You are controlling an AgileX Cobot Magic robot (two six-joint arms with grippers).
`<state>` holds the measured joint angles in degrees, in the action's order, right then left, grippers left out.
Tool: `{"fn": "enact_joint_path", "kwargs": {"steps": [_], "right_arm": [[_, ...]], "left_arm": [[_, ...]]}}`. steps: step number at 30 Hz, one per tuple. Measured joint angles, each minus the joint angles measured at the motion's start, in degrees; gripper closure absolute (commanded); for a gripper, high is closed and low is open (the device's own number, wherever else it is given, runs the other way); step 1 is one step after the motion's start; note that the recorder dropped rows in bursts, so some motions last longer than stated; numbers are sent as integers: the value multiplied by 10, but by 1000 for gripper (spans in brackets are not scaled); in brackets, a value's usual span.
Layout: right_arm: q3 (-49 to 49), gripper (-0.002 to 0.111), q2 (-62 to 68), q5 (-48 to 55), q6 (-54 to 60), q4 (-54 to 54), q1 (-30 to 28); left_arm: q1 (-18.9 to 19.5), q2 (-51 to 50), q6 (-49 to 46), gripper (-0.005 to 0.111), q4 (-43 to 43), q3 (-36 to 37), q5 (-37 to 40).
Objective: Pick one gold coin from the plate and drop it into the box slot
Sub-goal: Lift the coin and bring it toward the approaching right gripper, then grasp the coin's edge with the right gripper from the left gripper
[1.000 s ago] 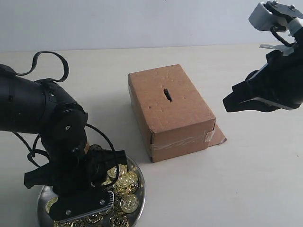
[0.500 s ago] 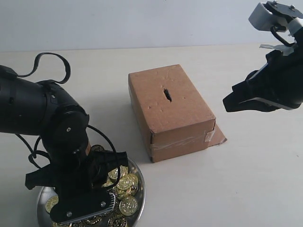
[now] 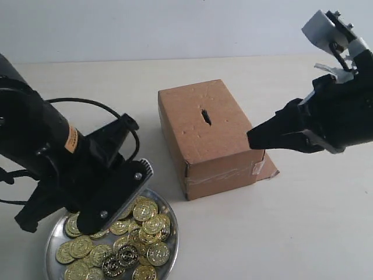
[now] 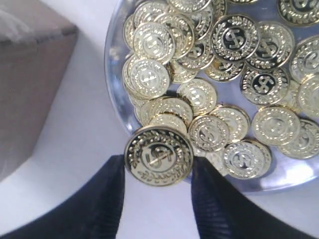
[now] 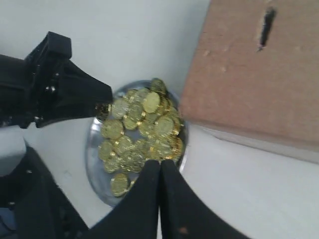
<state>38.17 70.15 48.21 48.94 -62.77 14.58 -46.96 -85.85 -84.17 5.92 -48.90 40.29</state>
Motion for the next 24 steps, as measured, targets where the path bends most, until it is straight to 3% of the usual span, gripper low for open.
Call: {"fn": "enact_joint_path", "kwargs": {"steps": [2,8,17,21,24], "right_arm": [[-45,108,0,1,80,-116,0],[-120,108,0,-15,212,-309,26],[-68,107,71,-148,233,-364,197],[-7,94,133,-174,210,-367,247],[32,75,168,-173,200,-368,265]], "left_arm": [[9,21,55,69,2,0,23],[32,61,131,69,-2,0,31],[35,100,200,69,-13,0,15],[35,111,221,69,-13,0,15],[35,117,227,69,-13,0,16]]}}
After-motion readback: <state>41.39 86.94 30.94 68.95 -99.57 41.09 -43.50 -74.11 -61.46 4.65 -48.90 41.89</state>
